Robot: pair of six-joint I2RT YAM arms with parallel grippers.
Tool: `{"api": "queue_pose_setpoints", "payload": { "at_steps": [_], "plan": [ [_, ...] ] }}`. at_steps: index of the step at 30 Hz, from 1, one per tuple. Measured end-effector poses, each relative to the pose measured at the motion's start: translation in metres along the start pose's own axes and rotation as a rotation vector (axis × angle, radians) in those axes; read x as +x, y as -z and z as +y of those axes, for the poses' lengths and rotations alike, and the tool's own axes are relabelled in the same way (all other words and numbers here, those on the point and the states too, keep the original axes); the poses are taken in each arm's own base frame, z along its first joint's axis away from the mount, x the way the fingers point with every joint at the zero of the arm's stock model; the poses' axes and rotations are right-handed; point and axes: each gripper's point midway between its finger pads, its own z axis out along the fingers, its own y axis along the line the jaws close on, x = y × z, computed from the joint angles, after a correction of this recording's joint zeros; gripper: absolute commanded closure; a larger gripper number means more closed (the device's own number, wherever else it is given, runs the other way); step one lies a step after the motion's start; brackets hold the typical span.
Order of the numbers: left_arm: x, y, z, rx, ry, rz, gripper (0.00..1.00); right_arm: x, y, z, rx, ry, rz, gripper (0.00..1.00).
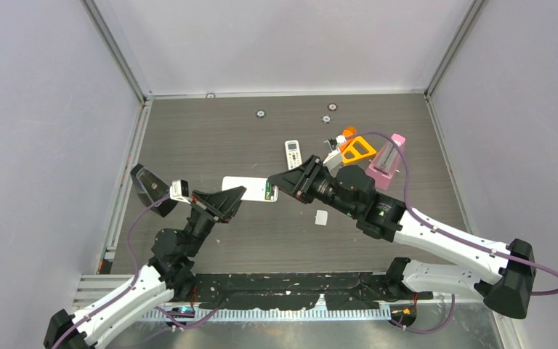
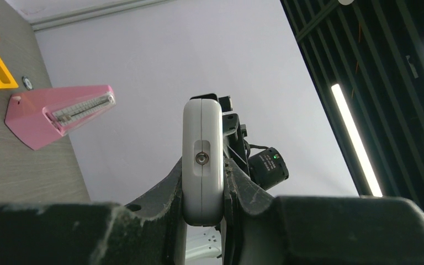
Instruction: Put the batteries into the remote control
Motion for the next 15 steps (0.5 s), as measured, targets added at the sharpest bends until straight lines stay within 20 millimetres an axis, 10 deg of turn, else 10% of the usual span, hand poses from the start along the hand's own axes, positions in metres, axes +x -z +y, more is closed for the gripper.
{"api": "queue_pose_setpoints", "payload": {
  "at_steps": [15],
  "plan": [
    [-0.0010, -0.0024, -0.0013, -0.066, 0.056, -0.002, 1.00, 0.0006, 0.0014, 0.0028, 0.007, 0.210, 0.027, 0.86]
  ]
}}
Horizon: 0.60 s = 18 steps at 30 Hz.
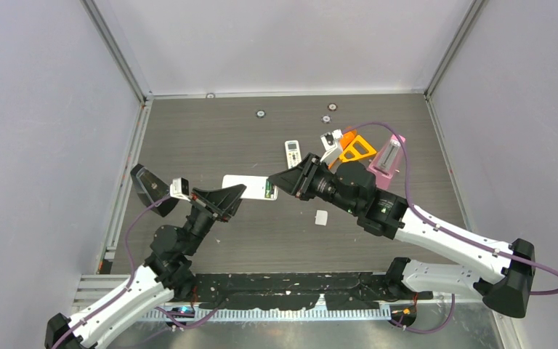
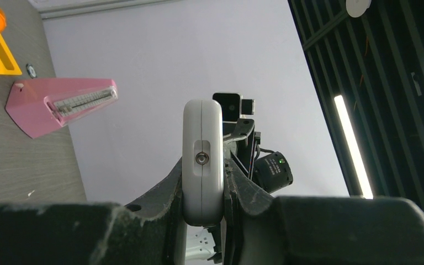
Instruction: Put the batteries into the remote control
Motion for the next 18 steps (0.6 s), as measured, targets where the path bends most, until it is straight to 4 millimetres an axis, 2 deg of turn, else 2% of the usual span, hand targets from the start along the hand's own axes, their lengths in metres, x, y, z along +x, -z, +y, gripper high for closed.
{"api": "queue_pose_setpoints", "payload": {
  "at_steps": [3, 8, 10, 18],
  "plan": [
    [0.000, 0.000, 0.002, -0.013, 0.003, 0.000, 1.00, 0.000, 0.000, -0.002, 0.007, 0.025, -0.003, 0.85],
    [0.000, 0.000, 0.005, -0.028, 0.004, 0.002, 1.00, 0.000, 0.001, -0.006, 0.023, 0.039, -0.004, 0.58],
    [0.000, 0.000, 0.007, -0.035, -0.006, -0.001, 1.00, 0.001, 0.001, -0.009, 0.038, 0.042, -0.002, 0.52],
    [-0.003, 0.000, 0.014, -0.062, -0.021, -0.017, 1.00, 0.005, 0.003, -0.011, 0.048, 0.007, 0.016, 0.45]
  ]
}}
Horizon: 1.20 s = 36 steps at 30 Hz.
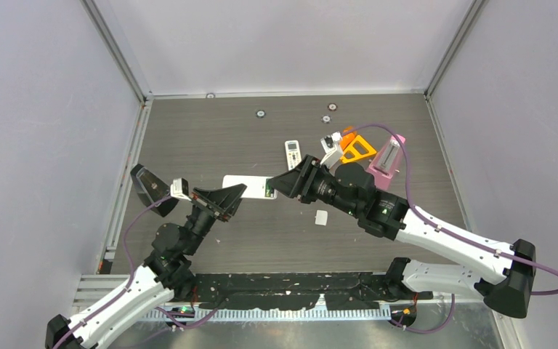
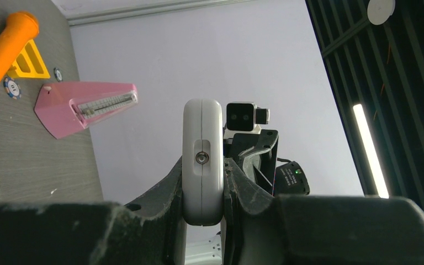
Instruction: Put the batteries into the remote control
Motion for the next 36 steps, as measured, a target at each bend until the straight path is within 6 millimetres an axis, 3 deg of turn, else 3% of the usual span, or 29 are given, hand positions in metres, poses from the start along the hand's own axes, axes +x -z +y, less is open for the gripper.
{"api": "queue_pose_setpoints", "payload": {
  "at_steps": [4, 11, 17, 28, 36],
  "plan": [
    [0.000, 0.000, 0.001, -0.003, -0.001, 0.001, 1.00, 0.000, -0.001, 0.001, -0.005, -0.025, 0.004, 0.47],
    [0.002, 0.001, 0.000, 0.002, -0.022, 0.012, 1.00, 0.002, -0.014, -0.004, 0.000, -0.092, 0.017, 0.57],
    [0.004, 0.002, 0.002, 0.002, -0.060, 0.026, 1.00, 0.007, -0.018, -0.014, -0.012, -0.183, 0.014, 0.58],
    [0.003, 0.004, -0.007, 0.033, -0.044, 0.021, 1.00, 0.008, -0.017, 0.003, -0.099, -0.216, 0.037, 0.82],
    [-0.003, 0.004, -0.009, 0.035, -0.020, -0.013, 1.00, 0.007, -0.021, 0.006, -0.137, -0.142, 0.039, 0.85]
  ]
}}
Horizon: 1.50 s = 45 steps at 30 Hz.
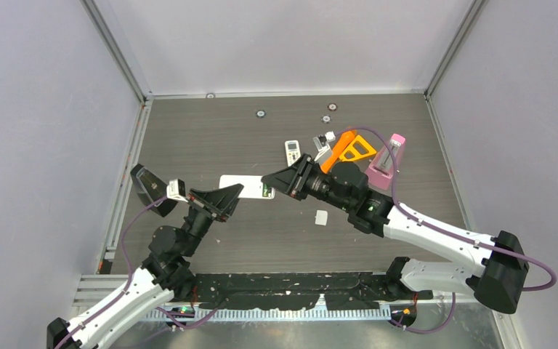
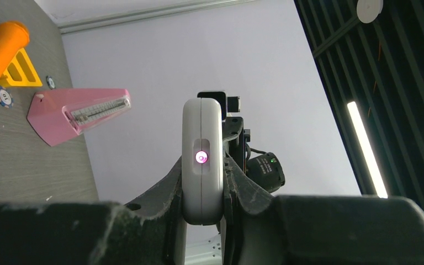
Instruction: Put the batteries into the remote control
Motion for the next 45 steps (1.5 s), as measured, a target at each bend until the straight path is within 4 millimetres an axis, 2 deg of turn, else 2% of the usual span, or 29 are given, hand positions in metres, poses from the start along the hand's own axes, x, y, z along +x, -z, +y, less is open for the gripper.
{"api": "queue_pose_setpoints", "payload": {
  "at_steps": [2, 4, 5, 6, 7, 9, 13, 21, 24, 27, 31, 34, 38, 40, 41, 42, 43, 45],
  "plan": [
    [-0.001, 0.000, 0.000, -0.002, 0.004, -0.007, 1.00, -0.001, -0.001, 0.000, -0.002, 0.025, 0.000, 0.85],
    [-0.002, -0.001, 0.000, -0.001, 0.007, -0.009, 1.00, -0.001, -0.002, 0.001, -0.002, 0.045, 0.000, 0.81],
    [-0.002, -0.001, 0.000, -0.002, 0.007, -0.010, 1.00, -0.001, -0.002, 0.000, 0.000, 0.053, 0.001, 0.67],
    [-0.002, -0.001, 0.000, -0.003, 0.007, -0.010, 1.00, -0.001, -0.001, -0.001, 0.004, 0.061, 0.001, 0.60],
    [-0.002, -0.001, 0.001, -0.004, 0.006, -0.010, 1.00, -0.001, -0.001, -0.001, 0.006, 0.068, 0.002, 0.46],
    [-0.002, -0.001, 0.001, -0.005, 0.003, -0.009, 1.00, 0.001, -0.001, -0.006, 0.022, 0.082, 0.009, 0.33],
    [-0.003, 0.000, -0.001, 0.003, 0.000, -0.019, 1.00, 0.005, 0.004, -0.007, 0.033, 0.096, 0.024, 0.27],
    [-0.004, 0.005, 0.003, 0.012, -0.002, -0.022, 1.00, 0.002, 0.014, 0.005, -0.005, 0.092, 0.016, 0.27],
    [-0.004, 0.006, 0.005, 0.009, -0.005, -0.021, 1.00, 0.004, 0.014, 0.002, -0.001, 0.084, 0.023, 0.29],
    [-0.004, 0.007, 0.005, 0.011, -0.008, -0.021, 1.00, 0.006, 0.012, 0.000, 0.002, 0.080, 0.034, 0.36],
    [-0.004, 0.007, 0.006, 0.011, -0.017, -0.020, 1.00, 0.013, 0.004, -0.013, 0.035, 0.075, 0.064, 0.52],
    [-0.004, 0.007, 0.011, -0.002, -0.032, -0.020, 1.00, 0.018, -0.001, -0.021, 0.055, 0.062, 0.085, 0.59],
    [-0.003, 0.007, 0.016, -0.013, -0.039, -0.016, 1.00, 0.018, -0.002, -0.021, 0.058, 0.059, 0.089, 0.69],
    [-0.003, 0.007, 0.016, -0.014, -0.046, -0.015, 1.00, 0.018, -0.002, -0.021, 0.056, 0.058, 0.087, 0.79],
    [-0.003, 0.007, 0.016, -0.013, -0.047, -0.016, 1.00, 0.018, -0.002, -0.020, 0.056, 0.055, 0.085, 0.88],
    [-0.003, 0.007, 0.015, -0.009, -0.045, -0.017, 1.00, 0.017, -0.002, -0.019, 0.053, 0.050, 0.084, 0.91],
    [-0.004, 0.007, 0.014, -0.006, -0.042, -0.018, 1.00, 0.017, -0.002, -0.017, 0.046, 0.045, 0.083, 0.94],
    [-0.004, 0.006, 0.008, 0.016, -0.022, -0.021, 1.00, 0.015, -0.001, -0.010, 0.021, 0.036, 0.080, 0.92]
  ]
}}
